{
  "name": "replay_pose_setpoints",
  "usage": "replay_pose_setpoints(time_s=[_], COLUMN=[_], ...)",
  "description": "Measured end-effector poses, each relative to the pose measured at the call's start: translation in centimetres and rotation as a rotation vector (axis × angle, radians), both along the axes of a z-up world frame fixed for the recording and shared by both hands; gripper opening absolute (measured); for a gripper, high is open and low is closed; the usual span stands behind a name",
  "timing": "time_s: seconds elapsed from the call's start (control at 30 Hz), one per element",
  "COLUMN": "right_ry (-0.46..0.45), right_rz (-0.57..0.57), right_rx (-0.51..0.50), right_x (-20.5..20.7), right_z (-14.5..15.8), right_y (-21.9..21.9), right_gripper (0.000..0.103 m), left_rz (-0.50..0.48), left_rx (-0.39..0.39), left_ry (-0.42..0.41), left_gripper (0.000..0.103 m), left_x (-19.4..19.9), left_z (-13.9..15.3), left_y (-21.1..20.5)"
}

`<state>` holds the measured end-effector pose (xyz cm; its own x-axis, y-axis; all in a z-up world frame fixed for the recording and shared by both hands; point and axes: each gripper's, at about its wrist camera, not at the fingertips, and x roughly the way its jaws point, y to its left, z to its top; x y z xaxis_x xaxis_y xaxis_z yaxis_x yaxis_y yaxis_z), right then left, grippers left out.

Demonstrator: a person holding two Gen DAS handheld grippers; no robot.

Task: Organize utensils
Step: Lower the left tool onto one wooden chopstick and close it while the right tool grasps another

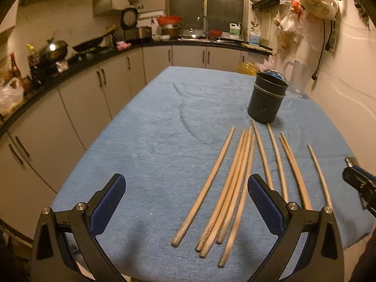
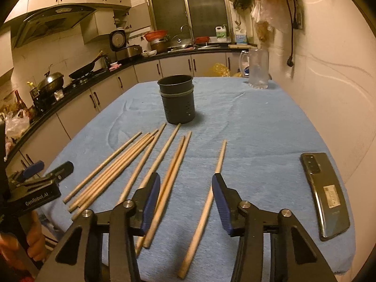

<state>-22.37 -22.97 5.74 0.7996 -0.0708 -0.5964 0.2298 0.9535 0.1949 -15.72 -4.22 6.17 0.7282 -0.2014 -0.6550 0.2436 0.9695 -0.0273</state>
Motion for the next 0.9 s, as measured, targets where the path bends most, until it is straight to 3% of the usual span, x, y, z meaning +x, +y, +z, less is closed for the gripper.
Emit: replay_pose_setpoints(time_s=[0.13,0.43,0.7,0.8,0.9], right_ry=[0.028,0.102,0.213,0.239,0.263], right_rz=[0.037,0.108,0.127,0.111,0.092], right_rx=[0.064,0.171,0.289,0.315,0.326], right_x=[1.2,4.6,10.5,12.2,13.6], right_z=[0.4,1.9,1.3,0.6,-0.1], right_y=[-0.5,-2.1,-3.5,-3.8,-4.0], right_gripper=[0.04,0.038,0.026,0.022,0.022], left_rz=[-0.052,-0.206,-0.3,-0.328,-0.324], left_rx=[0.001,0.015,0.064,0.061,0.109], left_ry=[0.041,0.17,0.327,0.37,0.373], left_gripper=[0.097,0.075,0.047,0.045,0.039], left_x=[1.8,6.1,11.2,12.6,13.5], left_z=[0.3,0.7,-2.1,-2.7,-3.6], left_y=[-0.2,-2.0,-5.8,-6.9,-8.2])
